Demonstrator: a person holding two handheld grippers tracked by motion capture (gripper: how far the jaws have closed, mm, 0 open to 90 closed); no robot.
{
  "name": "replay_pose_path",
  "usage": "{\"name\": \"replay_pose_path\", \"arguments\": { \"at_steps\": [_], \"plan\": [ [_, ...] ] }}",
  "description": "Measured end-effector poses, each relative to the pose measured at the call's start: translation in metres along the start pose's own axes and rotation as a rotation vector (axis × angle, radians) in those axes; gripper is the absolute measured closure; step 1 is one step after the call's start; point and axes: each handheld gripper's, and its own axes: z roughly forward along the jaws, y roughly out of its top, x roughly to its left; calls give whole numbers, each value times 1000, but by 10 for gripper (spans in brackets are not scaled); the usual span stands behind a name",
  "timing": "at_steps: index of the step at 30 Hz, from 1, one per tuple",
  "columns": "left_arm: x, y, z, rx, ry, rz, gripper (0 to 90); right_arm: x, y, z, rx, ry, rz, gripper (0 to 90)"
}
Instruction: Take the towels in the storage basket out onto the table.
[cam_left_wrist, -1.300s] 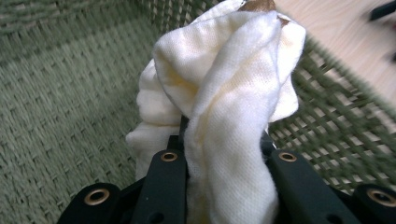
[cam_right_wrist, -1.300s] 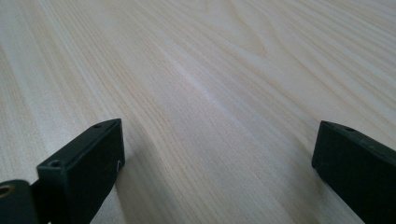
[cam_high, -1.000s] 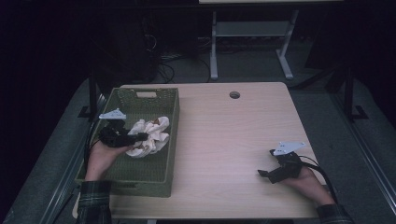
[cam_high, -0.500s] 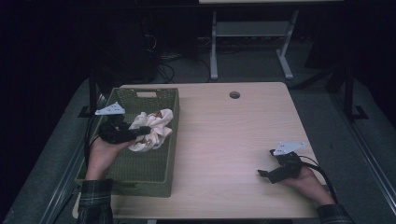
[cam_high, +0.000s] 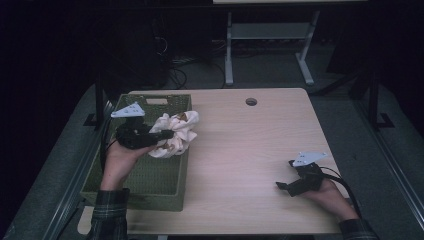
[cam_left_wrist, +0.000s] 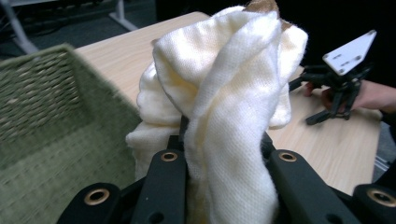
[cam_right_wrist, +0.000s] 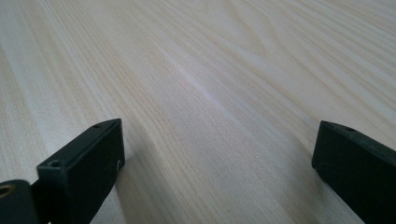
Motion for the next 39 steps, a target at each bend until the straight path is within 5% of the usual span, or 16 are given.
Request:
{"name": "replay_pose_path", "arguments": {
  "at_steps": [31,39],
  "plan": [
    [-72,32,70,18,-143,90,749,0,0,0,0,0,0,19],
    [-88,32,94,7,-138,85,751,0,0,0,0,0,1,19]
  ]
}}
